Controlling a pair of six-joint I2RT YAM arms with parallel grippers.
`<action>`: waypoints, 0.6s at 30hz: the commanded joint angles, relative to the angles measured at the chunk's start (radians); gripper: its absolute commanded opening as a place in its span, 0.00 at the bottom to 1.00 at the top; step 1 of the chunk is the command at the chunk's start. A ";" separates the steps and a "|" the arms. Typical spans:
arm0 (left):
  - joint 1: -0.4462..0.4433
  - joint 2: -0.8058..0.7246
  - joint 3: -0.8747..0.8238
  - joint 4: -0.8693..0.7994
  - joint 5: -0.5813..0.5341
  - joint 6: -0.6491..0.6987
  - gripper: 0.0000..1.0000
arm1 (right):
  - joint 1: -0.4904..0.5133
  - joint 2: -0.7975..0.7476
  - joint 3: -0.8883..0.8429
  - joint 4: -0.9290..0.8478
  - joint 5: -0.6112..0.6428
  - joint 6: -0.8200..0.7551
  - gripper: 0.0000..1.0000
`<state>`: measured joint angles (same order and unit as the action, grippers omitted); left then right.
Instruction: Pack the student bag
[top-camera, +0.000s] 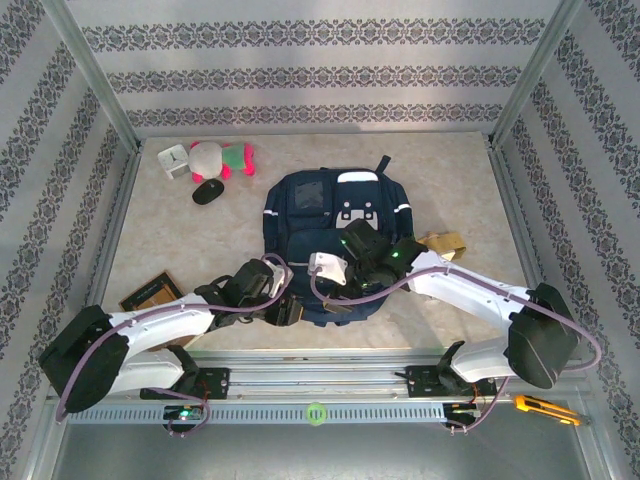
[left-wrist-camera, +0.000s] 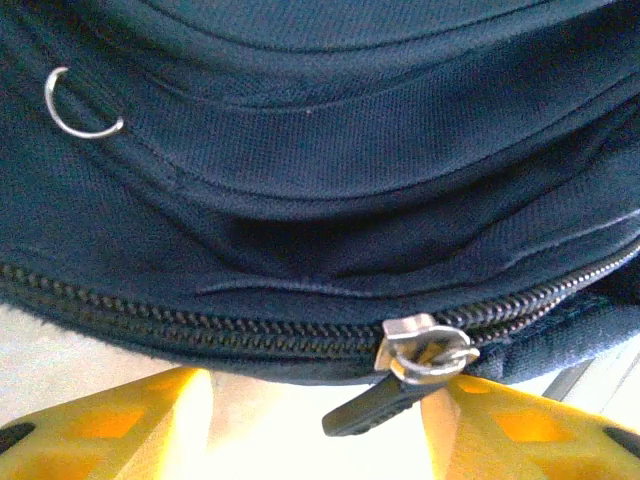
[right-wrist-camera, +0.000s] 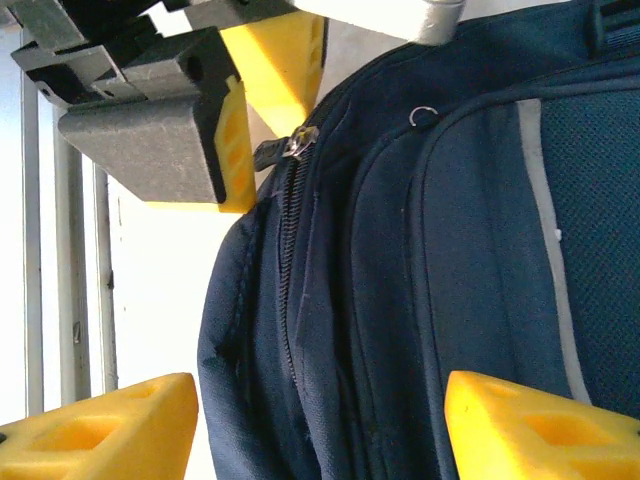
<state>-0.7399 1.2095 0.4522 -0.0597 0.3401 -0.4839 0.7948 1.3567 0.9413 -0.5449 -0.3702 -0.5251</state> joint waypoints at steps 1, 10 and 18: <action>-0.012 0.012 0.037 0.044 -0.018 0.002 0.49 | 0.034 0.053 -0.007 0.024 0.023 -0.071 0.66; -0.010 -0.139 -0.006 0.004 -0.079 0.004 0.00 | 0.072 0.164 -0.002 0.156 0.019 -0.059 0.64; -0.005 -0.149 0.007 -0.053 -0.113 0.008 0.00 | 0.072 0.186 -0.003 0.153 0.072 -0.072 0.19</action>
<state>-0.7403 1.0840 0.4404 -0.0746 0.2565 -0.4942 0.8619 1.5440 0.9401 -0.4049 -0.3286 -0.5869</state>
